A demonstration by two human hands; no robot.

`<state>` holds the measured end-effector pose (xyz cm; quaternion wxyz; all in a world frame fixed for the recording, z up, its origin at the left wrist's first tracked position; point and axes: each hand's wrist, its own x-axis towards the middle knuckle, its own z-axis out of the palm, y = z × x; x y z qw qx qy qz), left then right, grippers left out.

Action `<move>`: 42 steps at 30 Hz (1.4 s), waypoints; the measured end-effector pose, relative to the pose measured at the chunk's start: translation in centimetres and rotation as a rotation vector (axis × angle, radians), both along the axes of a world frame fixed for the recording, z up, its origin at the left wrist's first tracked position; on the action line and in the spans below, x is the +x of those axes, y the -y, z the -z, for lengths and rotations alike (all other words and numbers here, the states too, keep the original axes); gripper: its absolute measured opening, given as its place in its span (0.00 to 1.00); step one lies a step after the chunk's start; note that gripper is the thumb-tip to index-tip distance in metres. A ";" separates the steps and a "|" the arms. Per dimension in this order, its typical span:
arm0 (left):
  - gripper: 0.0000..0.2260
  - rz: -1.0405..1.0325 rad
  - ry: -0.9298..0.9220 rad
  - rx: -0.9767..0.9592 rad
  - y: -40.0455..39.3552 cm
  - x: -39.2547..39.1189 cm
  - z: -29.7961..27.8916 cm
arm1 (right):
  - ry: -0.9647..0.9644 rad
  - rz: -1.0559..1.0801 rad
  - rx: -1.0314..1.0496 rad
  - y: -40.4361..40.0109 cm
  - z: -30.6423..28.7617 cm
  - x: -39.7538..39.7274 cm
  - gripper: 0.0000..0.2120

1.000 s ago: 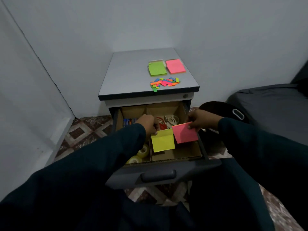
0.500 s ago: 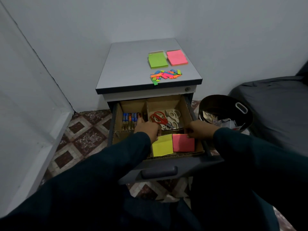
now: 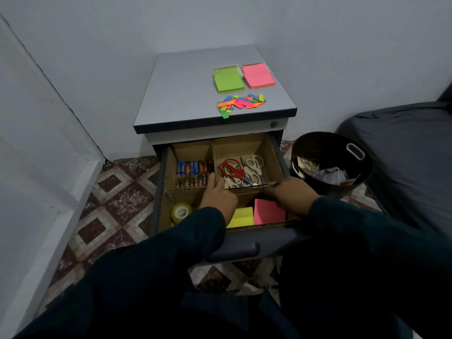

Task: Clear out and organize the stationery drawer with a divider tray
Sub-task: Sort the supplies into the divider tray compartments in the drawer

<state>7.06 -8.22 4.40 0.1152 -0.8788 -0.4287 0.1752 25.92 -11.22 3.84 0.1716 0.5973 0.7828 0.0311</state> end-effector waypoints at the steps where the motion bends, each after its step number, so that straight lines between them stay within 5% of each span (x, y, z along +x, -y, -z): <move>1: 0.08 0.000 -0.018 0.004 0.1 0.0 0.0 | 0.008 -0.032 0.031 0.1 0.3 0.0 0.20; 9: 0.09 0.207 -0.198 0.008 0.5 0.4 -1.0 | 0.064 -0.116 -0.003 0.5 0.5 -0.9 0.14; 18: 0.12 0.181 -0.258 -0.037 0.3 0.8 -0.6 | 0.115 -0.028 -0.198 -0.5 0.2 -1.8 0.14; 34: 0.13 0.134 -0.261 -0.132 -0.3 0.7 0.3 | 0.109 -0.043 -0.215 -0.7 0.2 -1.8 0.15; 42: 0.13 0.092 -0.423 -0.209 -1.1 1.2 0.9 | 0.151 -0.072 -0.280 -0.8 0.8 -1.8 0.16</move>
